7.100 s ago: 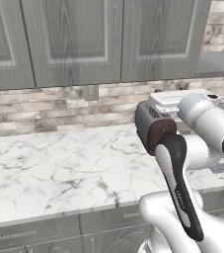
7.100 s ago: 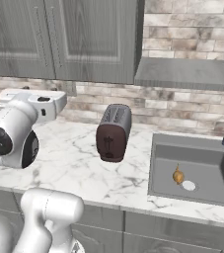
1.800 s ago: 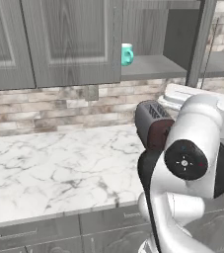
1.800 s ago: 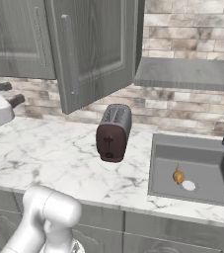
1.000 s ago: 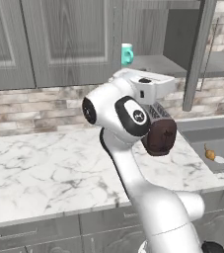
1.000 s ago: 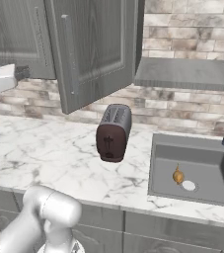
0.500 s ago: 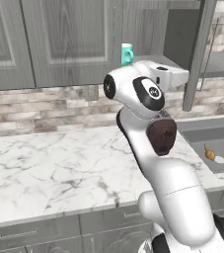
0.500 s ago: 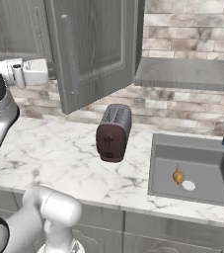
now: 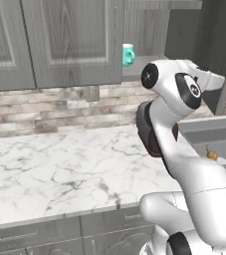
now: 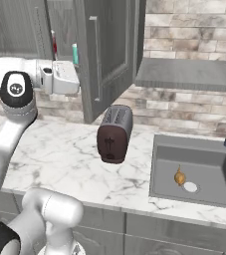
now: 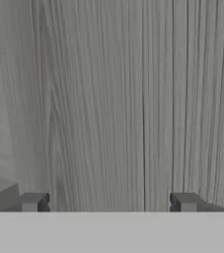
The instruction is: Open the cabinet directly in front. Then move the liquor and the mug to the dining counter with the jar on it.
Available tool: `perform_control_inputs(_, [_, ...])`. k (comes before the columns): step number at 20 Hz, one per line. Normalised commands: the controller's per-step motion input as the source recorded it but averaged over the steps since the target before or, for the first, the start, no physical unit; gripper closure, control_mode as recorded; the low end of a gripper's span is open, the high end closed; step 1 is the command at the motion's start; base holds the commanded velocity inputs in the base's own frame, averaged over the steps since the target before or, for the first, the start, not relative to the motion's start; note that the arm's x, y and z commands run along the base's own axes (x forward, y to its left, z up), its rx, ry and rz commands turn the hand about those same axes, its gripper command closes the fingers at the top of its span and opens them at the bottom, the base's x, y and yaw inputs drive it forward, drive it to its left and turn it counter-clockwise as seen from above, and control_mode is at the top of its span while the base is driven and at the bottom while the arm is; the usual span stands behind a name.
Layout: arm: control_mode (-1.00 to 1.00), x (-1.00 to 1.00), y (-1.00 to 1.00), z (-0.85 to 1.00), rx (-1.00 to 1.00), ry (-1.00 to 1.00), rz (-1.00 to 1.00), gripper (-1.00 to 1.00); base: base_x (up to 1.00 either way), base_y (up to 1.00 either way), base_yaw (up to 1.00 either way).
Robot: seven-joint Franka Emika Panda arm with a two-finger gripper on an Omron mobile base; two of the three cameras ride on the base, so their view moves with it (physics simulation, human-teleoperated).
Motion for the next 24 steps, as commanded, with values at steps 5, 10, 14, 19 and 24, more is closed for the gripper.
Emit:
perform_control_inputs(5, [-1.00, 0.03, -1.00, -0.45, 0.24, -0.06, 0.00, -1.00, 0.00, 0.00, 0.00])
perform_control_inputs(10, [-1.00, 0.03, -0.47, -0.14, 0.10, -0.01, 0.01, -1.00, 0.00, 0.00, 0.00])
perform_control_inputs(14, [-1.00, -0.56, 0.35, -0.05, -0.02, -0.03, 0.09, -1.00, 0.00, 0.00, 0.00])
perform_control_inputs(19, [-1.00, -0.82, 1.00, -0.12, -0.14, -0.03, 0.46, -1.00, 0.00, 0.00, 0.00])
perform_control_inputs(24, [-1.00, -0.53, 1.00, 0.00, -0.16, 0.02, 0.61, -1.00, 0.00, 0.00, 0.00])
